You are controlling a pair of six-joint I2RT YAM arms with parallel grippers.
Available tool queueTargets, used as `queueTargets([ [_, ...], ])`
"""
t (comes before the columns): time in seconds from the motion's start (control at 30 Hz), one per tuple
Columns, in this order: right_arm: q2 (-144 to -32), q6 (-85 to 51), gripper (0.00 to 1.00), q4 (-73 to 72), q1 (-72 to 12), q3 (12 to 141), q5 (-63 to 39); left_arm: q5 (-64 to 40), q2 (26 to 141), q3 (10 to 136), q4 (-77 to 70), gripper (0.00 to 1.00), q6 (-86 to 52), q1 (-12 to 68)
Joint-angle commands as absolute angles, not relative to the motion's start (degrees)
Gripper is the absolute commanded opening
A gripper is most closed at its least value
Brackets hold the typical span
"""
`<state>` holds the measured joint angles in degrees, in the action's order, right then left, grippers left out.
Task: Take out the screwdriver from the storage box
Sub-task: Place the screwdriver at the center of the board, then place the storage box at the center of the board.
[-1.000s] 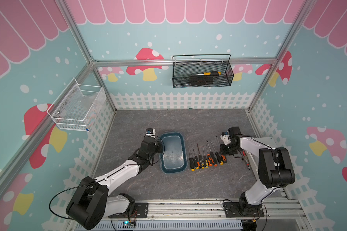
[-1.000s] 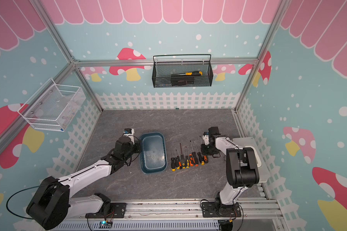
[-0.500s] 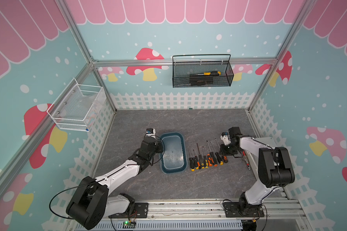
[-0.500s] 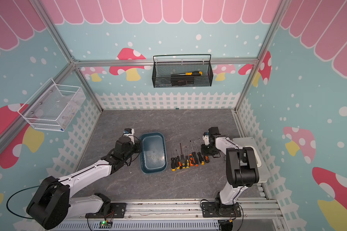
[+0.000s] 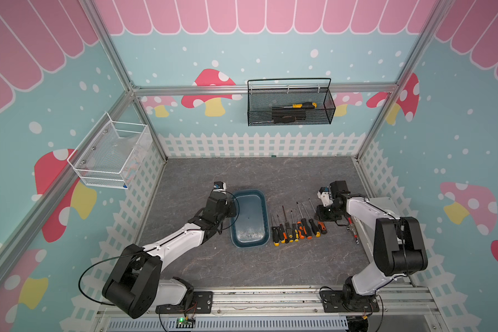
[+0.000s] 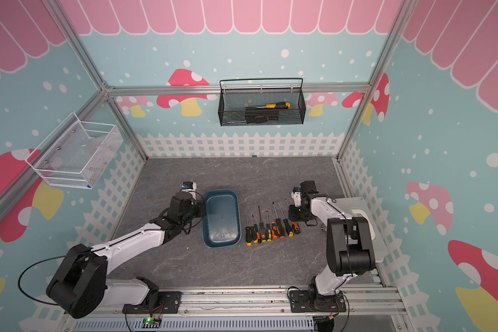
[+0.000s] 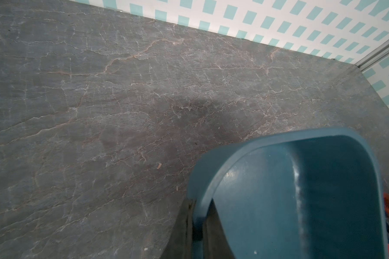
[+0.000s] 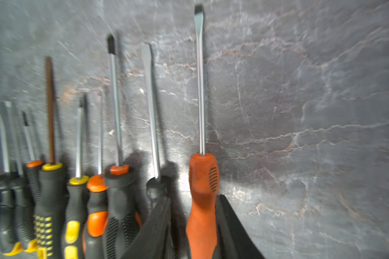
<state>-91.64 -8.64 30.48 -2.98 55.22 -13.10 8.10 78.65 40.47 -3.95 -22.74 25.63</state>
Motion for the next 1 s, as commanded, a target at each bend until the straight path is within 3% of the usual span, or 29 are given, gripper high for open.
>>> queueTargets([
  [0.0,-88.83,-9.82,0.37,32.04,-2.72,56.23,-14.56,7.73,81.01,43.68,0.50,0.00,-21.33,25.40],
  [0.6,-74.10,-10.63,0.42,27.39,-2.72,50.32,-13.82,4.53,93.43,50.08,6.46,0.00,-21.45,25.19],
  [0.97,-72.78,-9.67,0.43,26.25,-2.72,48.31,-13.55,4.90,97.03,50.82,6.50,0.01,-21.80,25.14],
])
